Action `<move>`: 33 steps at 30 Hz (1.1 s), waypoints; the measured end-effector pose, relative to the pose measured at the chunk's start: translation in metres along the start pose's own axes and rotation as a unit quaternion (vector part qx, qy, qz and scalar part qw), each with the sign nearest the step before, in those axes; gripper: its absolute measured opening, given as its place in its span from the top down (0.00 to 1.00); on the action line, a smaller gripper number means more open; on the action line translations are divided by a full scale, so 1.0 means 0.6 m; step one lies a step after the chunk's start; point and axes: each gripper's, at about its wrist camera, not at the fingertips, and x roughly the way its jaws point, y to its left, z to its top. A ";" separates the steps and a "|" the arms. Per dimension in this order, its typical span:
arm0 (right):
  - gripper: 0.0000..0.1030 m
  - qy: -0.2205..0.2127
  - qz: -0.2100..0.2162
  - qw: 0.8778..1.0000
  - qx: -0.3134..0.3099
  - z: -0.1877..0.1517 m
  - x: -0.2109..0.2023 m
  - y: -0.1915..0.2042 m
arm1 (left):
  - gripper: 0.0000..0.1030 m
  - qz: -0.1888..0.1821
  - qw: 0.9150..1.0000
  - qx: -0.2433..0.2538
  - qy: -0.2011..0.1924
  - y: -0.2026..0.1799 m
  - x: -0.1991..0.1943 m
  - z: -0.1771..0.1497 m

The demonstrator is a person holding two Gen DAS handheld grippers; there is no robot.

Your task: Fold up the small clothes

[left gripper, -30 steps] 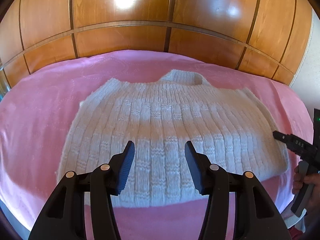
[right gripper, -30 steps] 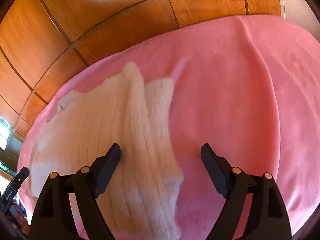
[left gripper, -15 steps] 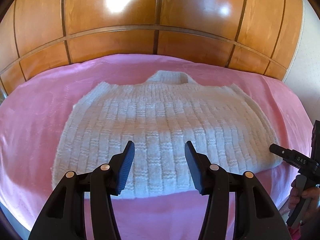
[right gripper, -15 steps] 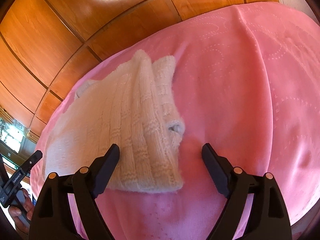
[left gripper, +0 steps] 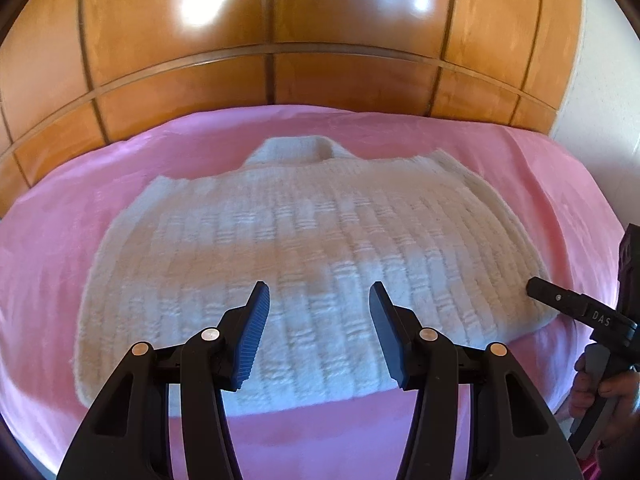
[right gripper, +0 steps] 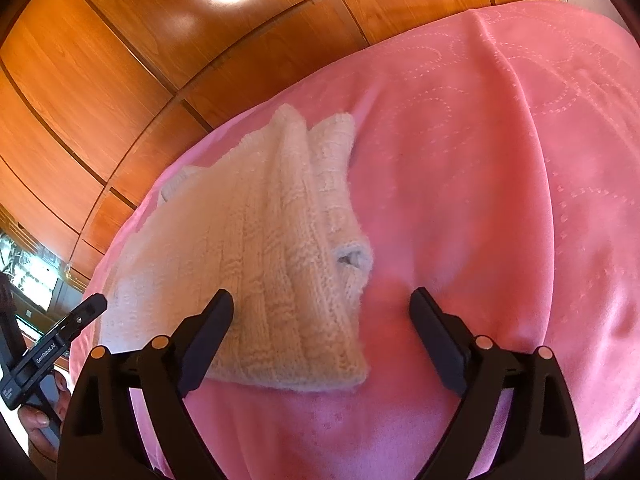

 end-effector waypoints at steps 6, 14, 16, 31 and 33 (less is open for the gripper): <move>0.13 -0.004 0.007 1.000 0.003 0.001 0.000 -0.005 | 0.63 -0.011 0.999 0.024 0.026 -0.026 0.046 0.008; 0.13 -0.007 0.016 1.000 0.002 0.002 0.002 -0.007 | 0.63 0.000 0.998 0.029 0.055 -0.030 0.152 0.056; 0.13 -0.007 0.016 1.000 0.002 0.003 0.004 -0.006 | 0.62 -0.002 0.999 0.019 0.049 -0.027 0.166 0.061; 0.15 0.017 0.035 0.999 0.020 0.015 0.013 0.005 | 0.55 -0.001 1.000 -0.001 0.012 -0.017 0.071 0.059; 0.15 0.021 0.035 0.999 0.017 0.014 0.018 0.010 | 0.50 -0.001 1.000 -0.006 -0.002 -0.012 0.050 0.052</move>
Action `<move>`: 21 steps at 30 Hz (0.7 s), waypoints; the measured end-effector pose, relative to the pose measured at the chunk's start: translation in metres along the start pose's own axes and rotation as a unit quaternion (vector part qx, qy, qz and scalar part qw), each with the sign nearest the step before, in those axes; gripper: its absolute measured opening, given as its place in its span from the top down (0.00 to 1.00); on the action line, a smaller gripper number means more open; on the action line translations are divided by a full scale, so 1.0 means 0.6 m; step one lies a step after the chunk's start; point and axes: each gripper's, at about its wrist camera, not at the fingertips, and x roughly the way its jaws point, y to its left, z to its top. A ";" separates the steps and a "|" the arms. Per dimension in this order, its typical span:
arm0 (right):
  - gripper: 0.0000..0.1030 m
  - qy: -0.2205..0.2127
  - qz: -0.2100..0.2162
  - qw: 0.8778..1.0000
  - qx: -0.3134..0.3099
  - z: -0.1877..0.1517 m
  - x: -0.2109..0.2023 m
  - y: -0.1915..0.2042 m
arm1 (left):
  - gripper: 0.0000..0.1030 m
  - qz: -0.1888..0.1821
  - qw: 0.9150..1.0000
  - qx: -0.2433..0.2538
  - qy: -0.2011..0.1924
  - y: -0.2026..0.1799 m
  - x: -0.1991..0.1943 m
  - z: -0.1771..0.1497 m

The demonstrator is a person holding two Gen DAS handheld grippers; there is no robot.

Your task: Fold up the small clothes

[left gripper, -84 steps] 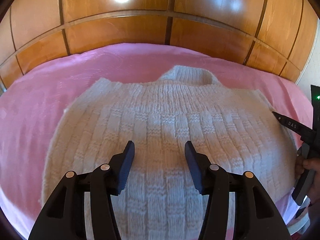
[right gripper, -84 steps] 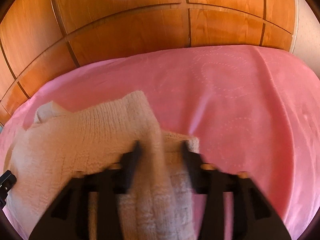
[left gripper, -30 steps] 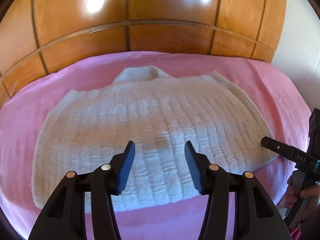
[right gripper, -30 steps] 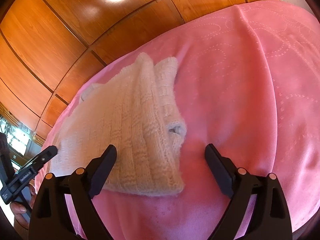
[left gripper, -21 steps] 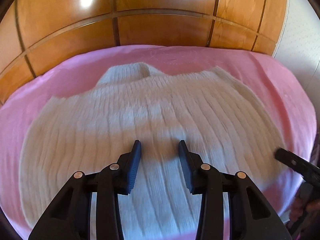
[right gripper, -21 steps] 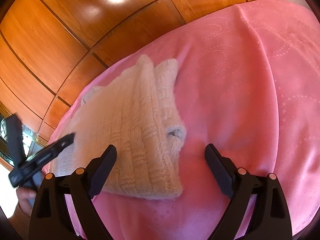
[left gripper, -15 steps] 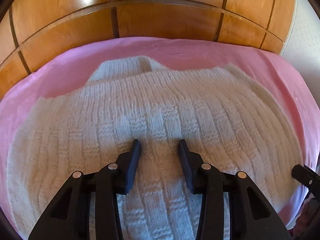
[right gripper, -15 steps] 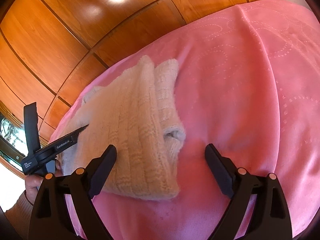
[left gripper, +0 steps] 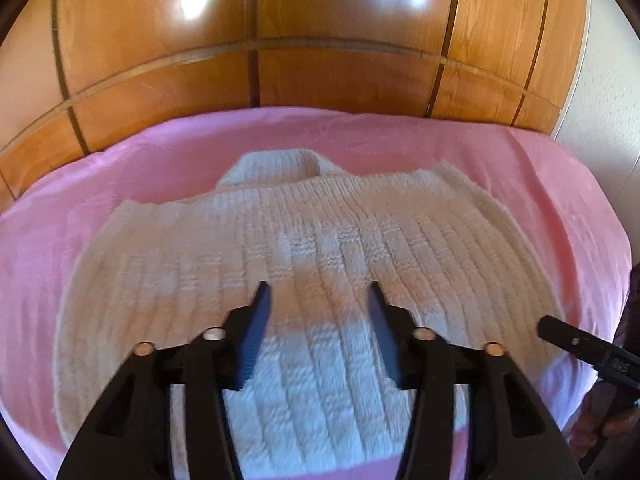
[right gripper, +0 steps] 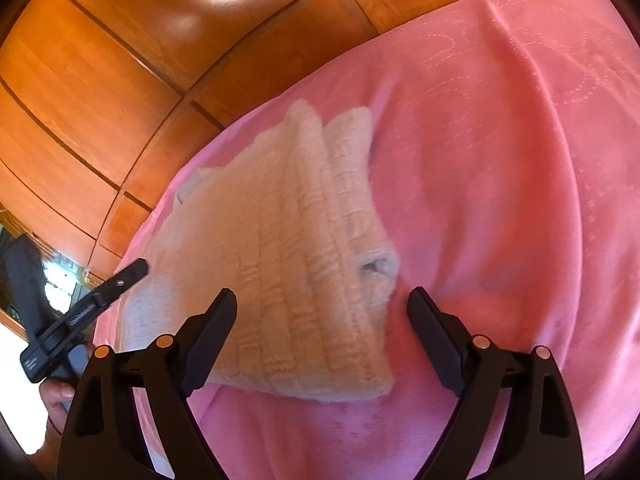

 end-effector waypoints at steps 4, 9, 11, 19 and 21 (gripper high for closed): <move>0.35 0.010 -0.005 1.000 0.007 0.002 0.007 0.004 | 0.50 0.003 1.000 -0.001 -0.014 0.009 -0.024 -0.009; 0.56 0.022 -0.014 1.000 0.004 0.004 0.008 0.005 | 0.50 0.004 1.000 -0.011 -0.020 0.028 -0.045 -0.023; 0.70 0.025 -0.021 0.999 0.005 0.005 0.009 0.005 | 0.50 0.004 1.000 -0.015 -0.019 0.033 -0.048 -0.029; 0.82 0.029 -0.028 0.999 -0.006 0.015 0.002 0.027 | 0.50 0.005 0.999 -0.036 -0.007 0.066 -0.051 -0.050; 0.83 0.029 -0.017 0.999 -0.004 0.019 -0.006 0.034 | 0.50 -0.011 0.999 -0.050 0.001 0.079 -0.051 -0.055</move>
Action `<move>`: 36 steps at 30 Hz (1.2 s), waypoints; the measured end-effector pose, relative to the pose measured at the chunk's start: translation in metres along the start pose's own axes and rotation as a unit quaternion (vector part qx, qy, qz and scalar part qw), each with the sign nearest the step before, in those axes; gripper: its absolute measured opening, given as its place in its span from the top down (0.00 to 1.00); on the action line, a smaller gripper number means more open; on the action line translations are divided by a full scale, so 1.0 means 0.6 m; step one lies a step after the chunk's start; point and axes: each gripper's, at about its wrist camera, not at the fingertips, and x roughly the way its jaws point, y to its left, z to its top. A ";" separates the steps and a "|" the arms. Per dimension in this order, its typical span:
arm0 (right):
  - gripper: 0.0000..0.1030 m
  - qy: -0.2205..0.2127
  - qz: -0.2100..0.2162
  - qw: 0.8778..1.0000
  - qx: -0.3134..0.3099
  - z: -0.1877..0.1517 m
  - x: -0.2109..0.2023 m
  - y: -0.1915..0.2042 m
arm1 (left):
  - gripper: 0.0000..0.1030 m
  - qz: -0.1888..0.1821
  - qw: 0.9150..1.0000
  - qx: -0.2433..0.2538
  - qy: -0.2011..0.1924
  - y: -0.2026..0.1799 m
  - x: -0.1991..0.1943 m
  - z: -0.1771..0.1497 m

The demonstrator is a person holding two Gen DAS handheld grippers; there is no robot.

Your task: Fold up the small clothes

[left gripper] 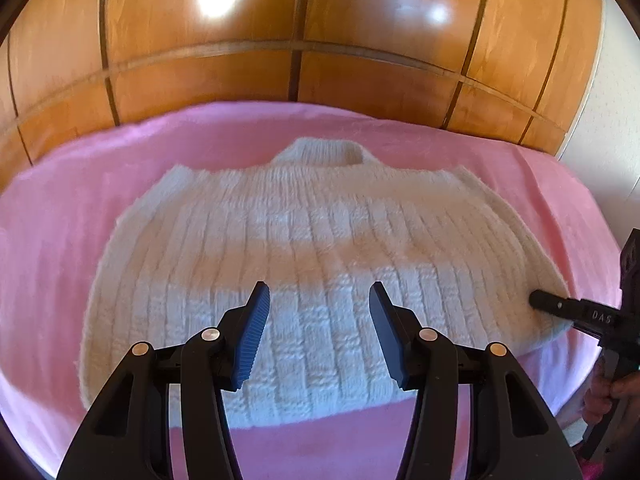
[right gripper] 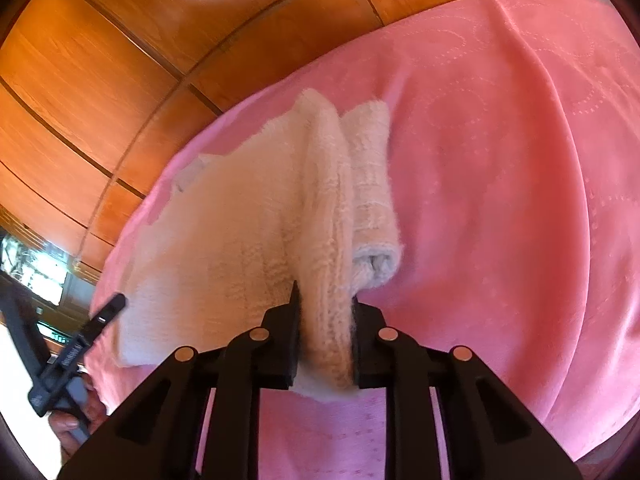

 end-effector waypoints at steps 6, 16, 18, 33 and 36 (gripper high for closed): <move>0.86 -0.014 0.076 0.997 0.005 0.035 -0.038 0.049 | 0.50 -0.067 0.996 -0.057 0.010 0.068 -0.016 -0.002; 0.88 0.008 0.247 0.964 -0.094 0.070 -0.001 0.311 | 0.50 -0.182 0.968 -0.170 -0.037 0.232 -0.100 0.015; 0.88 0.035 0.253 0.958 -0.131 0.048 0.041 0.372 | 0.50 -0.195 0.962 -0.186 -0.045 0.256 -0.110 0.016; 0.88 0.132 0.196 0.943 -0.232 -0.107 0.210 0.456 | 0.38 -0.308 0.896 -0.318 0.042 0.328 0.005 -0.016; 0.86 0.120 0.190 0.940 -0.257 -0.111 0.209 0.460 | 0.38 -0.320 0.892 -0.314 0.054 0.305 0.026 0.000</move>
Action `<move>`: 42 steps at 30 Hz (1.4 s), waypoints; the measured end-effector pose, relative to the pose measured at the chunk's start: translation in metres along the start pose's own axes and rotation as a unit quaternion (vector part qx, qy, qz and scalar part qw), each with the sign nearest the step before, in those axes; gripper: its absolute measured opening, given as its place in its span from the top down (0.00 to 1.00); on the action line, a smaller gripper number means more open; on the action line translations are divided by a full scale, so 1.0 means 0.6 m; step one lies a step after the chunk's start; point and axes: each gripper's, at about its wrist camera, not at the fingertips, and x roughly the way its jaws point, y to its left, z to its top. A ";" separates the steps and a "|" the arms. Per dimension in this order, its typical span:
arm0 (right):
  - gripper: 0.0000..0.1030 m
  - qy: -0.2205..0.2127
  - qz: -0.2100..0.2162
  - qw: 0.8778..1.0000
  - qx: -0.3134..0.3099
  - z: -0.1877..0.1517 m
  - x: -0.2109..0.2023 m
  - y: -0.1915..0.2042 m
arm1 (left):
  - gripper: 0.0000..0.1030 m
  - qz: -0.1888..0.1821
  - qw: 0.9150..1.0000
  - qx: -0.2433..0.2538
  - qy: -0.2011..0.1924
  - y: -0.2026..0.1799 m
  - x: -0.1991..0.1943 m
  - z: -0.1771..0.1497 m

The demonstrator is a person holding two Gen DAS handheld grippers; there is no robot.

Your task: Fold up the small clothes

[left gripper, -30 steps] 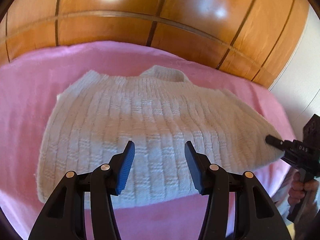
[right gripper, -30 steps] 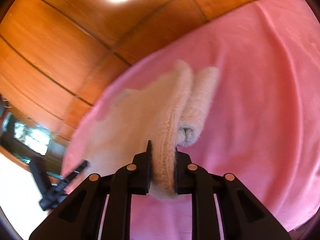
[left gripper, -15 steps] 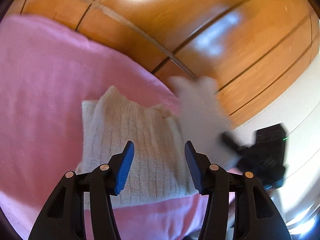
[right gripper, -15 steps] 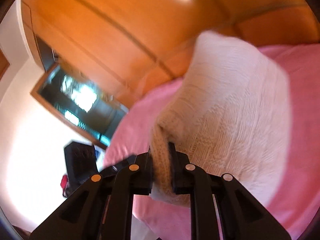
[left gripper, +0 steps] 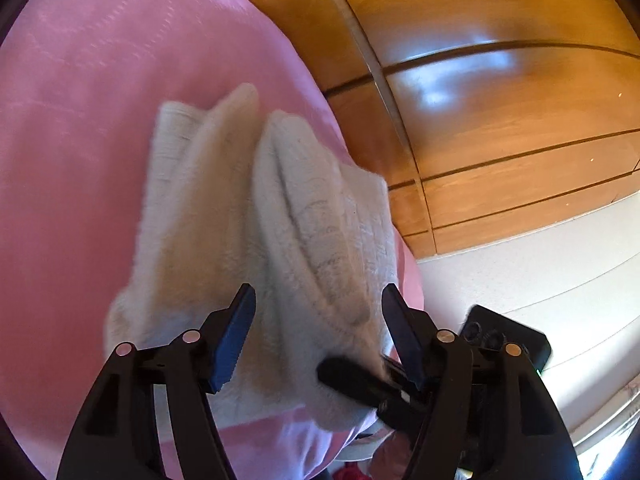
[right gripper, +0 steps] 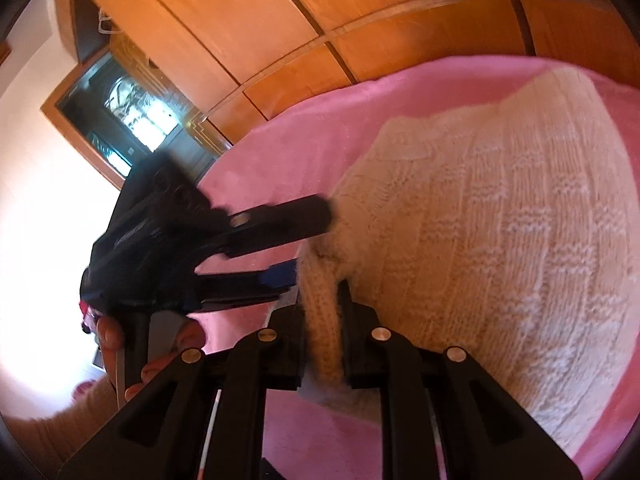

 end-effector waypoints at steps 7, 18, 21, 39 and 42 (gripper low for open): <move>0.51 -0.020 -0.010 0.999 -0.030 -0.013 -0.039 0.012 | 0.66 0.064 0.997 0.046 0.028 -0.052 0.068 0.009; 0.48 -0.108 -0.078 0.988 0.080 -0.009 -0.158 -0.112 | 0.81 0.132 0.974 0.175 -0.054 -0.143 -0.007 0.015; 0.49 -0.094 -0.064 0.992 0.063 0.001 -0.120 -0.091 | 0.81 0.173 0.966 0.185 -0.057 -0.124 -0.025 0.007; 0.51 -0.078 -0.146 0.986 0.011 0.071 -0.061 -0.054 | 0.65 0.270 0.925 0.219 -0.155 -0.144 -0.074 -0.026; 0.51 -0.096 -0.174 0.980 0.008 0.122 -0.037 -0.048 | 0.65 0.293 0.916 0.233 -0.142 -0.143 -0.050 -0.021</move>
